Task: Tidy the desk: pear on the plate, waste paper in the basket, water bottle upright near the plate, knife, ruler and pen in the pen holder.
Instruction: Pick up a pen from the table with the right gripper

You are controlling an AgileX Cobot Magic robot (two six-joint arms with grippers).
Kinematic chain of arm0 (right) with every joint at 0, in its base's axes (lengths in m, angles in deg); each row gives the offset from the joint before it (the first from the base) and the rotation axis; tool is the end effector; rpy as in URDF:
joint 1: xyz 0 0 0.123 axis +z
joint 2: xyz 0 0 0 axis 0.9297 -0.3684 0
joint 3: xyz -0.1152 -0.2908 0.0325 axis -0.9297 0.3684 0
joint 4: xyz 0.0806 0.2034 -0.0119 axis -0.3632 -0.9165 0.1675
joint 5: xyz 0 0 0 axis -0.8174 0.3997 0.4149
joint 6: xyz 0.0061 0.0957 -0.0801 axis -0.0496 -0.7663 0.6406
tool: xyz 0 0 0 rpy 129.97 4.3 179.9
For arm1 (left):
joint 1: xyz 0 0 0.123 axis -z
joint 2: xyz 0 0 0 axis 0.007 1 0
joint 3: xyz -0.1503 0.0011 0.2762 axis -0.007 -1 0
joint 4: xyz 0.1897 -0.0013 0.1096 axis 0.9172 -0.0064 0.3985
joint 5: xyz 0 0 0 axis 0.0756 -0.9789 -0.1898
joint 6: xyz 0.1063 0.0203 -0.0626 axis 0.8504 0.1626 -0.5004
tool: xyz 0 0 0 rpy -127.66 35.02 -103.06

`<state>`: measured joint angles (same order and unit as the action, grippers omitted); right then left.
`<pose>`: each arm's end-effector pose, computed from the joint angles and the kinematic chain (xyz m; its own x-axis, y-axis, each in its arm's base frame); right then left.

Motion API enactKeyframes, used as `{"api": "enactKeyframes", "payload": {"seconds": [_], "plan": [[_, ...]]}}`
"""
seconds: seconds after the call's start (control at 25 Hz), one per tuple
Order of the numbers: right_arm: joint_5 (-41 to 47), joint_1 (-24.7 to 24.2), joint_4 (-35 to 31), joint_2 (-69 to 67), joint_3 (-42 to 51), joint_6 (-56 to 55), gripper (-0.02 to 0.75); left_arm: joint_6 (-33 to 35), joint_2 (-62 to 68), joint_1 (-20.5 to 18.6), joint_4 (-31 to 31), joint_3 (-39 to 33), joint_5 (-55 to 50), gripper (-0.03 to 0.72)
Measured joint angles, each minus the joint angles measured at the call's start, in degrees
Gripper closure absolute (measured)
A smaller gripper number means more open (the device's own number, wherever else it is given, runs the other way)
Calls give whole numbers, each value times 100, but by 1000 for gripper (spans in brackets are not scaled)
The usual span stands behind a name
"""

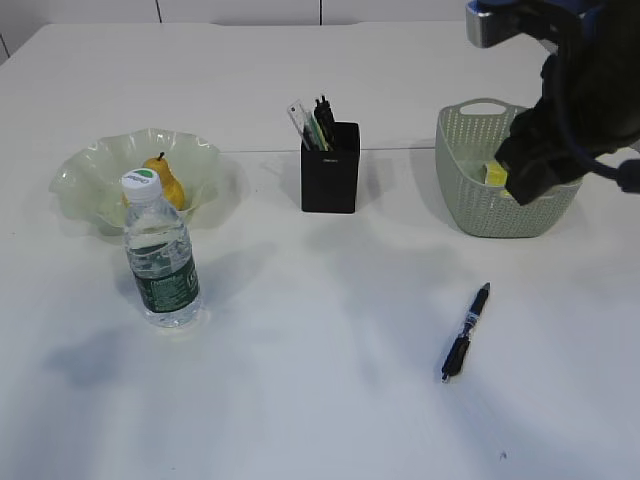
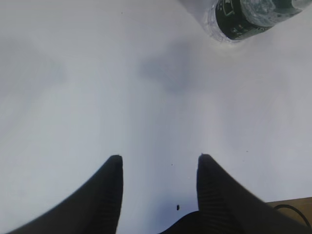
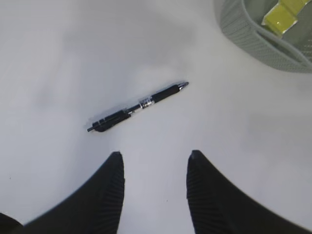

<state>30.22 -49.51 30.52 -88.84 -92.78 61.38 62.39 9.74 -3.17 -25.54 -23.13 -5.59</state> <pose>0.2759 0.0826 0.3226 -0.8074 -0.4973 -0.3175 -0.4738 0.8672 -0.1533 0.1626 -0.0176 0.2956 -0.9296 -0.1409 -0.3405 -0.0651 0.9723 -0.2247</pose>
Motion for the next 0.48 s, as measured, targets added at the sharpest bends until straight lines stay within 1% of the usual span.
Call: {"api": "enactKeyframes", "payload": {"seconds": [0.24,0.48], "plan": [[-110,0,-208,197,500,695,418,0,0,0,0,0,0,340],[-717,0,-235,-33,564,1307,418,0,0,0,0,0,0,340]]}}
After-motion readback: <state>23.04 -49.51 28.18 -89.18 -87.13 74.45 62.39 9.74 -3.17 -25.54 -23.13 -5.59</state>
